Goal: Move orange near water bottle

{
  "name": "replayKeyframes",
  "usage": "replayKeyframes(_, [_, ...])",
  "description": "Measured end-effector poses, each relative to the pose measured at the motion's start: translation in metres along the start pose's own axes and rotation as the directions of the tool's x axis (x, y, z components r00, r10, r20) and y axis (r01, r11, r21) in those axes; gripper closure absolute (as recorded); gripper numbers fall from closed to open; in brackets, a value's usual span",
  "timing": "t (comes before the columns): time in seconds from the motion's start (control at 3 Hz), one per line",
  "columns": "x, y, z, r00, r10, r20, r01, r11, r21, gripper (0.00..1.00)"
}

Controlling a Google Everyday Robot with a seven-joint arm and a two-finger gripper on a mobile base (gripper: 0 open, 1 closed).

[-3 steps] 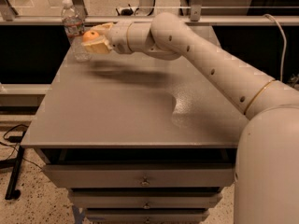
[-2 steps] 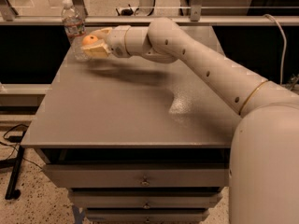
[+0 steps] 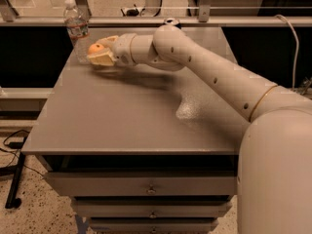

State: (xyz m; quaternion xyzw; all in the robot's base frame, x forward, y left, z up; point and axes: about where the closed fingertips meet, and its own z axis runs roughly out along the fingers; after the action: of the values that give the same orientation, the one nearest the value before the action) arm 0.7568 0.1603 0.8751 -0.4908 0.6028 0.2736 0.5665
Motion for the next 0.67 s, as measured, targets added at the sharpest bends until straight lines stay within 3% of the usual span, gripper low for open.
replayKeyframes(0.33, [0.0073, 0.0010, -0.0010, 1.000, 0.010, -0.015, -0.010, 0.9999, 0.004, 0.98])
replayKeyframes(0.67, [0.0115, 0.0017, -0.0020, 0.999, 0.018, -0.027, -0.018, 0.9998, 0.005, 0.75])
